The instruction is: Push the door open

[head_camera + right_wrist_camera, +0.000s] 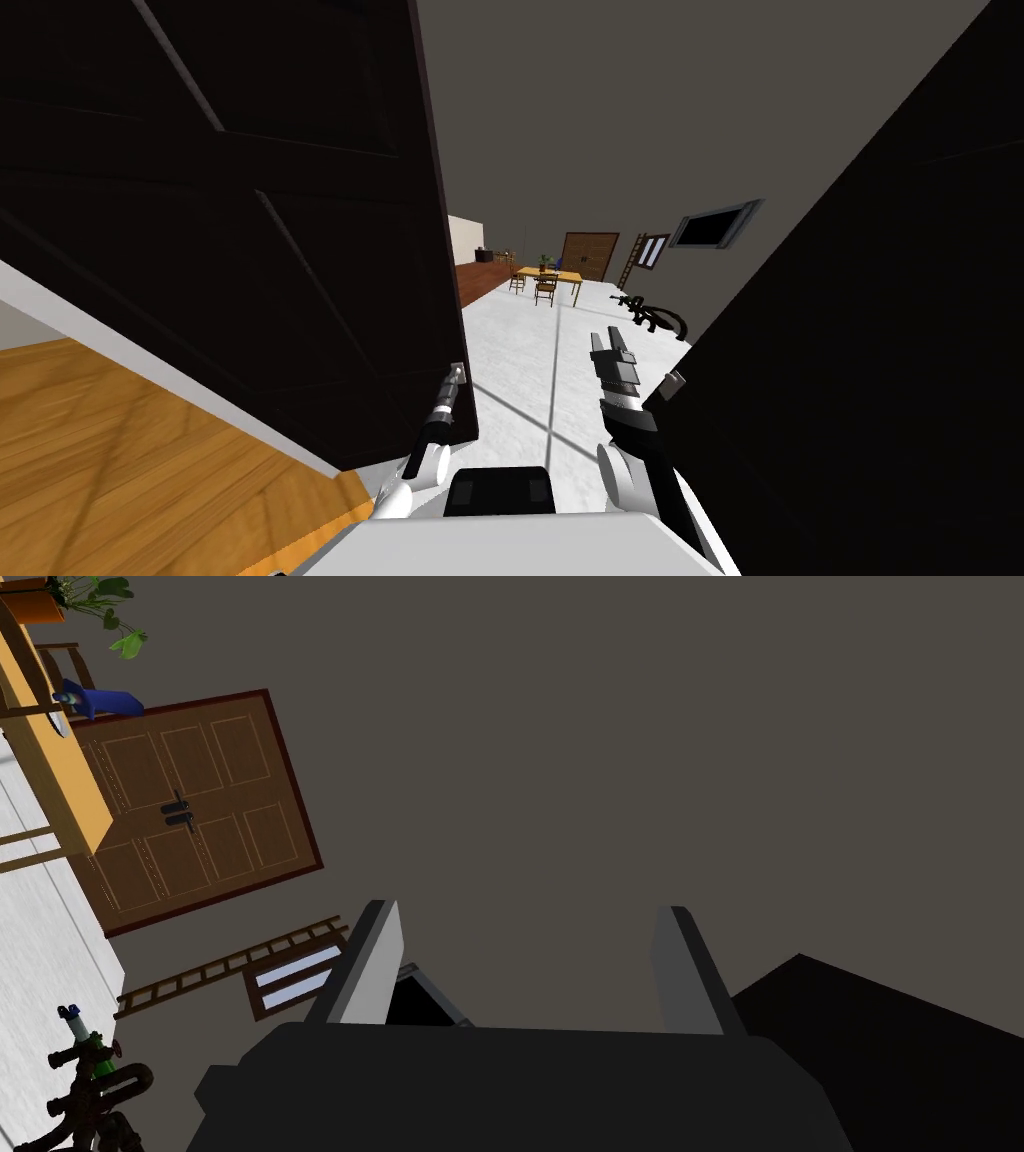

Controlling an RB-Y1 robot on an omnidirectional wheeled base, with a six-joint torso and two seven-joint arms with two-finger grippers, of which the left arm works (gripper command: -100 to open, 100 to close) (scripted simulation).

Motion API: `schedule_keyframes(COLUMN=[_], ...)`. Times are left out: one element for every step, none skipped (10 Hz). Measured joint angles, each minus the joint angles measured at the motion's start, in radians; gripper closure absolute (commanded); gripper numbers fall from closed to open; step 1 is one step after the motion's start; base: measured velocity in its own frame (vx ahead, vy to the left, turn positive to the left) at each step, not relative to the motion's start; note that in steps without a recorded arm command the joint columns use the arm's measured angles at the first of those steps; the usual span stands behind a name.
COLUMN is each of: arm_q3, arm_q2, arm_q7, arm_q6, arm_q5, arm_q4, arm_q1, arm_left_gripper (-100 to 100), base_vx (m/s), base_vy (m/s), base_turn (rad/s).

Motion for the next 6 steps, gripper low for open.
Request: schedule_keyframes(arm_q3=[0.015,0.026,0.041,0.055,0.066,0.068], arm_q2=[-0.002,0.001,0.001,-0.001,-0.002,-0.001], arm_q7=[-0.012,-0.013,-0.012,-0.016,-0.017,-0.016], arm_q6=[0.013,0.015,0.007,0.007,0.002,0.000], arm_q5=[0.003,0.006,0.008,0.011,0.013,0.014], arm_q4=[-0.031,-0.022,-0.003,-0.003,0.010,0.011], arm_q1=[0.016,0.007,-0.002,0.000,-0.005,-0.006], arm_left_gripper=[100,100,100,100,100,100], base_vx=[0.118,0.146,0.147,0.161,0.077,0.104], base_vy=[-0.081,-0.113,-0.106,-0.067,-0.022,-0.018], base_turn=[0.045,0.066,0.072,0.050,0.024,0.029])
